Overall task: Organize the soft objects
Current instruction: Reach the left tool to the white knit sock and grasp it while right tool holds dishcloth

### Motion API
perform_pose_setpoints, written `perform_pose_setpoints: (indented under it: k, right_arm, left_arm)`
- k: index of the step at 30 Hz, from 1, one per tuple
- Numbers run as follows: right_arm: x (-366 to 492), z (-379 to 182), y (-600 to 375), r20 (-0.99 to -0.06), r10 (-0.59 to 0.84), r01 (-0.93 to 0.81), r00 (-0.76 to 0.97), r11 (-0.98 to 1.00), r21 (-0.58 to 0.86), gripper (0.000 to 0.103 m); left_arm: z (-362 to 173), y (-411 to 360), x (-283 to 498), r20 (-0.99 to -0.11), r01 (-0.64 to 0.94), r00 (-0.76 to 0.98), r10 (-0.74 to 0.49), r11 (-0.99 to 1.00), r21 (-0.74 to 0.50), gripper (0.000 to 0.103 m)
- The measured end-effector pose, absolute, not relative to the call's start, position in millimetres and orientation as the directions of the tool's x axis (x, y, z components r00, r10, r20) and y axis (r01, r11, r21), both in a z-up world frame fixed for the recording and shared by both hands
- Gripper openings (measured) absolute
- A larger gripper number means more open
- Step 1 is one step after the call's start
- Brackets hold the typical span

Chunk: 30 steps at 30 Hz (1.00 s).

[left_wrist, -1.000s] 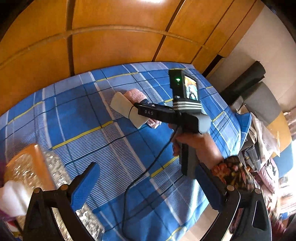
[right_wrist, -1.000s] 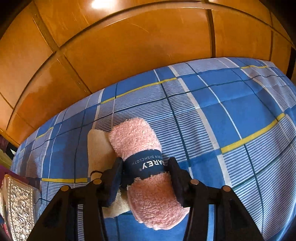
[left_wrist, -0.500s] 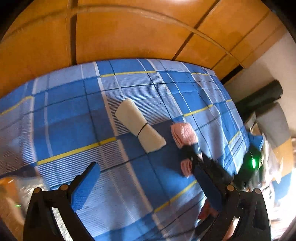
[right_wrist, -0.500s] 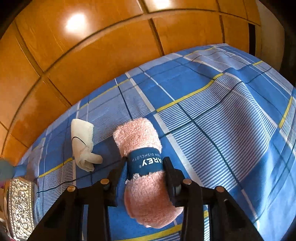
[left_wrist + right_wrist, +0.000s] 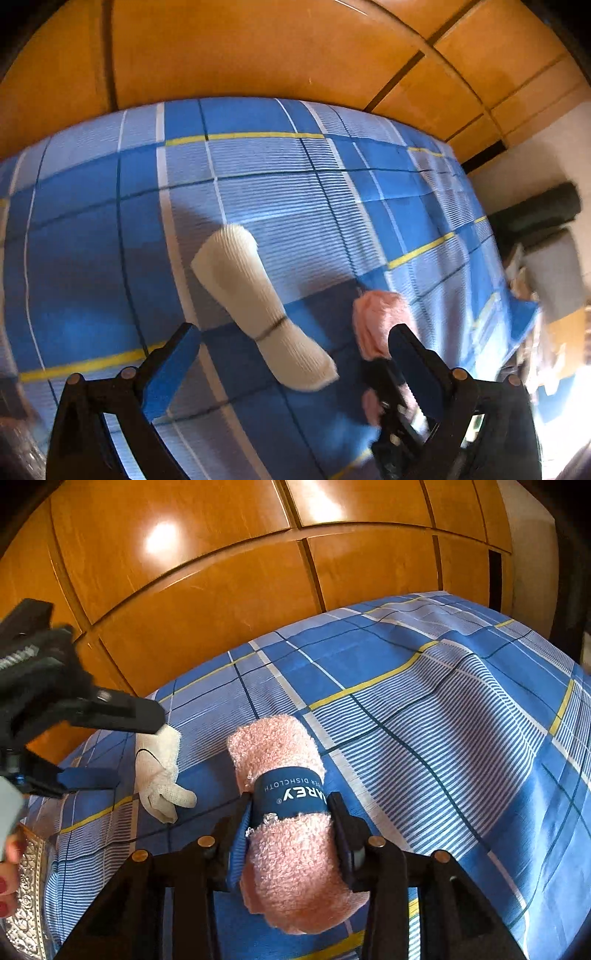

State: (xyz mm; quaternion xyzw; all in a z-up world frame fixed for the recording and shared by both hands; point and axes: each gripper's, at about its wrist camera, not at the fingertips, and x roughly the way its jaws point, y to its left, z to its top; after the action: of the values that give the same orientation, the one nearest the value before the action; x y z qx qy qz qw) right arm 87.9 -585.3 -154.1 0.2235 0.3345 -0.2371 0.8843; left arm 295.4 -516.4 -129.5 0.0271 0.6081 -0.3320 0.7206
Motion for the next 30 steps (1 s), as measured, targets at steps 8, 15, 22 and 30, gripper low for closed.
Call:
perform_pose_setpoints:
  k: [8, 15, 22, 30]
  right_arm:
    - [87, -153, -583, -0.695, -0.282, 0.573, 0.661, 0.788, 0.225, 0.040]
    - [88, -153, -581, -0.695, -0.296, 0.576, 0.655, 0.791, 0.206, 0.040]
    - [89, -154, -579, -0.692, -0.313, 0.582, 0.650, 0.791, 0.188, 0.040]
    - [88, -152, -576, -0.686, -0.329, 0.590, 0.649, 0.787, 0.181, 0.040]
  left_arm:
    - [-149, -518, 303, -0.906, 0.479, 0.038, -0.421, 0.804, -0.354, 0.073]
    - [-152, -519, 303, -0.908, 0.508, 0.059, -0.415, 0.795, -0.330, 0.068]
    - [-152, -517, 303, -0.906, 0.533, 0.069, -0.417, 0.784, -0.320, 0.046]
    - [-141, -510, 293, -0.899, 0.550, 0.082, -0.430, 0.771, -0.319, 0.028]
